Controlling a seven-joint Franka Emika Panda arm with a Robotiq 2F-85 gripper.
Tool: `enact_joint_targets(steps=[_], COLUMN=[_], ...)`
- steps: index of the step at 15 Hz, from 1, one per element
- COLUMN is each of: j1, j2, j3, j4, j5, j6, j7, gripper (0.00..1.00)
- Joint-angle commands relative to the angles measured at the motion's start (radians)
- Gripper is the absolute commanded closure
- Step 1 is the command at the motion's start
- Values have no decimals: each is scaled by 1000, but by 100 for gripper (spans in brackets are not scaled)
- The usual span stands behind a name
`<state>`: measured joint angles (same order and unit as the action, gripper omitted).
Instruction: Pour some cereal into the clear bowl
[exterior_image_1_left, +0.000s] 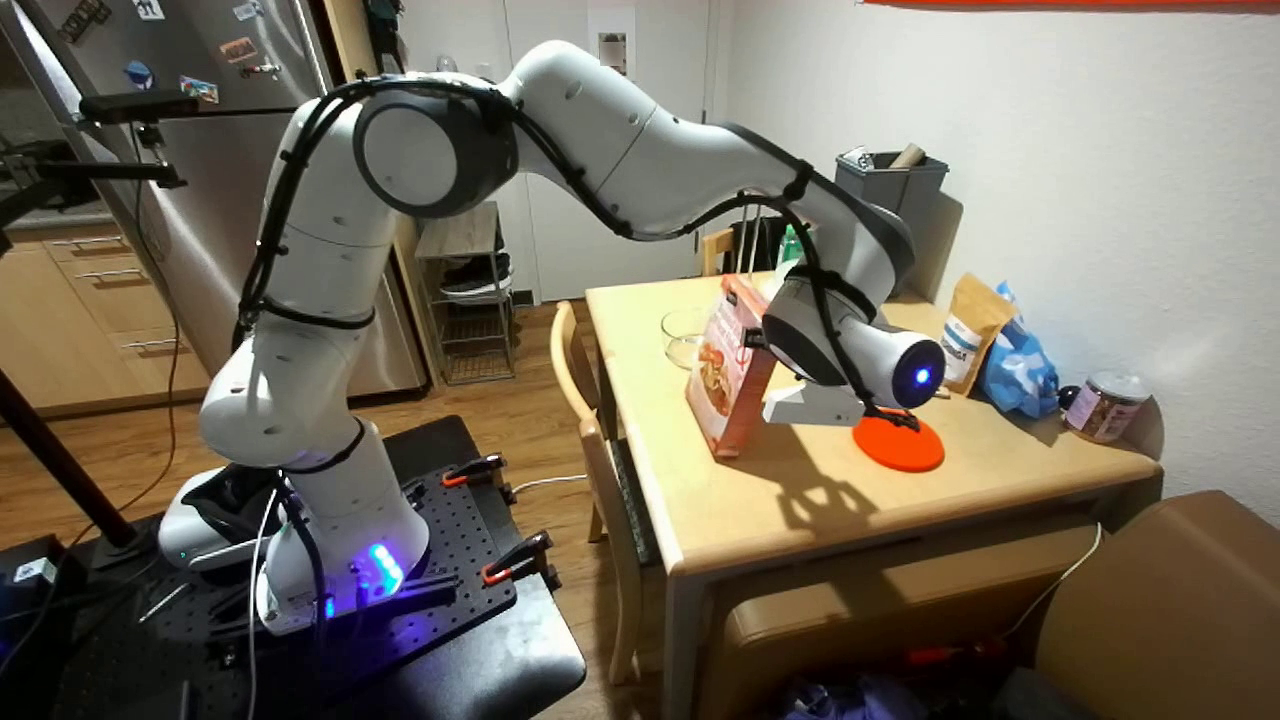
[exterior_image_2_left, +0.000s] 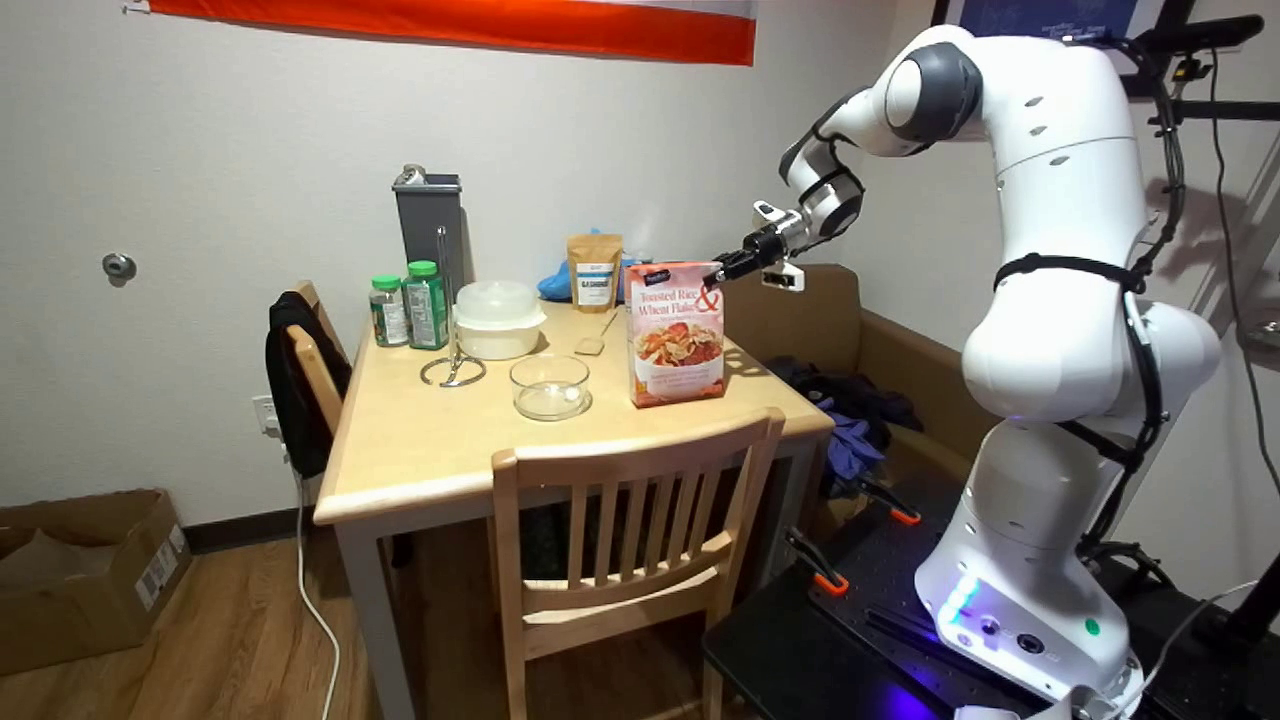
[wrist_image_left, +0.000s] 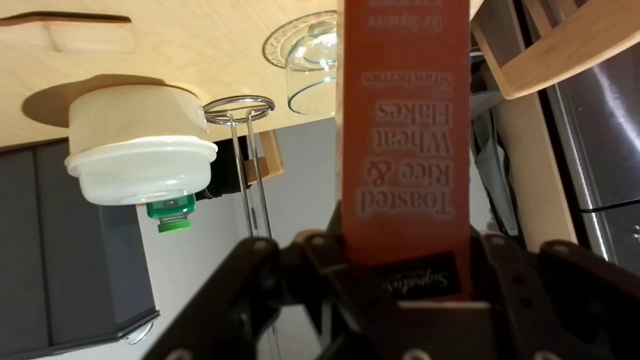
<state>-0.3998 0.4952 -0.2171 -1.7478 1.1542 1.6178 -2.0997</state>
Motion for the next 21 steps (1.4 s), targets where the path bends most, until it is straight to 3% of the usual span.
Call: enact_joint_targets(steps=[1,7,9,13,21], j1=[13,60,80,124,175], j2=[-26,-88,-112,-154,-125], j3=[-4,4,14,44,96], j4=[31,88,104,131,242], j5=[-38,-197,-257,-348,-521], j6=[-3,25,36,64,144], j7=[2,9,10,19,79], gripper=[81,81,77,82,82])
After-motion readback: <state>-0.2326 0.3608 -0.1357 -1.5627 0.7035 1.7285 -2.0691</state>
